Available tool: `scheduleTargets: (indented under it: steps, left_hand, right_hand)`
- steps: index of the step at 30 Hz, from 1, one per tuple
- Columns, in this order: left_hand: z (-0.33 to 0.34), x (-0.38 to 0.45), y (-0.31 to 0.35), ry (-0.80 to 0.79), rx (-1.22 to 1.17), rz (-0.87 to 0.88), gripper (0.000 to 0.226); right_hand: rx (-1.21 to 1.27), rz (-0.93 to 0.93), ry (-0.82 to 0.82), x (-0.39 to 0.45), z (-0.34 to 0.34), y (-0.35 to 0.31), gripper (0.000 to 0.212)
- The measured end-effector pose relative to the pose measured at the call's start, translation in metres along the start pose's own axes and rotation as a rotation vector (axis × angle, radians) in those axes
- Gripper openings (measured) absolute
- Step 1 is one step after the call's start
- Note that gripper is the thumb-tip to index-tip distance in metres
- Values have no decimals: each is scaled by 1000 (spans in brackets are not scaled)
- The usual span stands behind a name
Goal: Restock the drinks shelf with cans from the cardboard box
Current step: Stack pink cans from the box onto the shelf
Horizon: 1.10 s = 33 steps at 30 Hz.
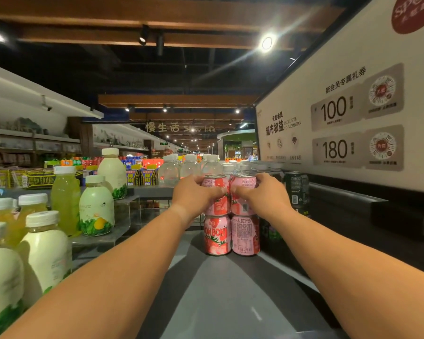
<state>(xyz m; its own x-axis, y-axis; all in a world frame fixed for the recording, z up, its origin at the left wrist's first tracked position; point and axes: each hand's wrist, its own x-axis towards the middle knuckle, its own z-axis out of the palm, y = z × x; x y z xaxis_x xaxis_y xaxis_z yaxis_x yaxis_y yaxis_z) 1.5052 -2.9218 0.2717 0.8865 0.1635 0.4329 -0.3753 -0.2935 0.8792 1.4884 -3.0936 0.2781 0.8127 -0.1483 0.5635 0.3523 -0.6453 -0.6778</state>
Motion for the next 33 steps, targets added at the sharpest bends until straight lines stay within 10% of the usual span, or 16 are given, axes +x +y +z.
scheduleTargets:
  steps: [7,33]
  left_hand:
    - [-2,2,-5,-1,-11,0,27]
    - [-52,-136,77,65,474,119,91]
  right_hand:
    - [37,-15,-15,-5,-2,-1,69]
    - [-162,-57,-127,-100,-65,-34,80]
